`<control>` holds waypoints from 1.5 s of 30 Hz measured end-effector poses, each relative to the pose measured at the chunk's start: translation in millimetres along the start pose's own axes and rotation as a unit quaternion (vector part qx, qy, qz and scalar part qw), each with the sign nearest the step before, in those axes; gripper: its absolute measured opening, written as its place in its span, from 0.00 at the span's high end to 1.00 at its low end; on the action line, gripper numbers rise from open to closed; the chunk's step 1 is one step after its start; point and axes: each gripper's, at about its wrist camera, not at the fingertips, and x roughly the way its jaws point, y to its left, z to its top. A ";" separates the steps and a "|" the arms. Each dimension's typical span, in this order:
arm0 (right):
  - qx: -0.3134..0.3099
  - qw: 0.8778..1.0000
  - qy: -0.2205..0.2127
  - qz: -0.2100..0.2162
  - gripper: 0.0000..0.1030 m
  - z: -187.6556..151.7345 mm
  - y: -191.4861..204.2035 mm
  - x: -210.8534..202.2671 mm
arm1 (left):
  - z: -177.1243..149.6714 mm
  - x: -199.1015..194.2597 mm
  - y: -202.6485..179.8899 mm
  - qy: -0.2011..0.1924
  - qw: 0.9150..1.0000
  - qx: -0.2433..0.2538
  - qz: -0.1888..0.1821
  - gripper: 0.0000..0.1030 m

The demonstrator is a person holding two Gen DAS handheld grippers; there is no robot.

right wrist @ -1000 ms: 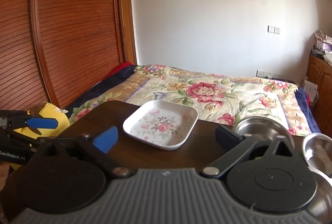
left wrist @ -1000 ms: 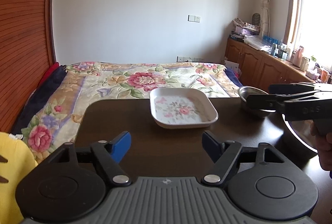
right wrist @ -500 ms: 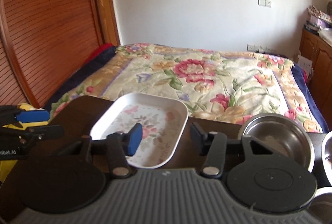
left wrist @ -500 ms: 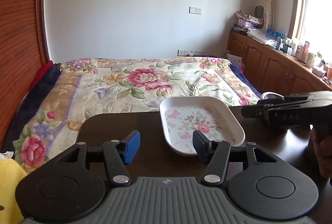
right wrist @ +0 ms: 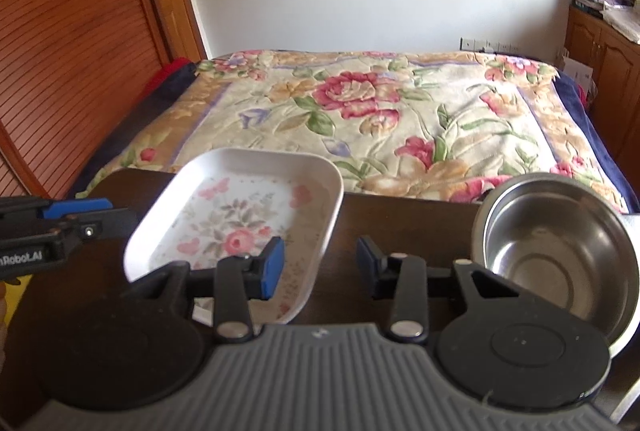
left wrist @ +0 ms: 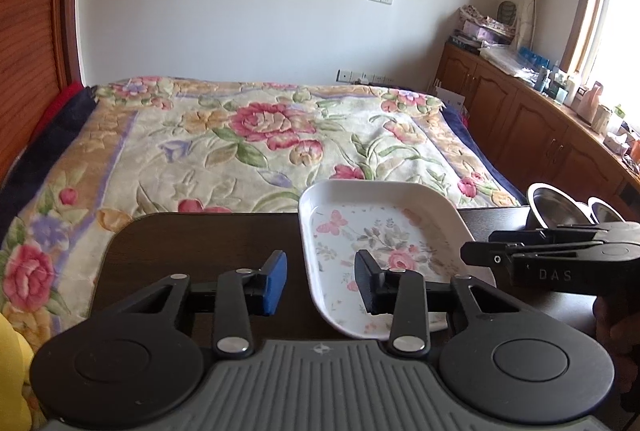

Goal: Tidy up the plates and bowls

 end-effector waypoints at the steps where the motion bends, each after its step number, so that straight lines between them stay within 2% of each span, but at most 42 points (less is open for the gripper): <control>1: 0.004 1.000 0.003 0.001 0.61 -0.3 -0.5 1.3 | 0.7 3.7 0.7 0.004 1.000 -0.004 -0.001 0.62; 16: 0.021 1.000 0.016 0.002 0.65 2.8 -8.0 19.6 | 2.6 35.5 5.8 0.030 0.999 -0.013 0.000 0.69; 21: 0.019 1.000 0.014 0.004 0.67 1.4 -8.4 18.8 | 1.3 39.4 6.6 0.033 0.999 -0.013 0.002 0.77; 29: 0.026 1.000 0.013 0.012 0.80 0.3 -10.2 17.3 | 0.0 39.8 6.5 0.034 0.999 -0.019 0.002 0.91; 31: 0.025 0.999 0.018 0.024 0.86 0.1 -7.9 17.1 | -1.5 38.4 5.0 0.036 0.999 -0.017 0.002 0.91; 33: 0.015 1.000 0.017 0.016 0.86 -0.4 -3.6 15.6 | -3.4 35.5 3.6 0.037 0.999 -0.015 0.008 0.91; 45: 0.014 0.999 0.006 0.038 0.86 -8.0 2.2 -0.7 | -12.4 0.7 0.4 0.025 1.000 -0.010 0.014 0.91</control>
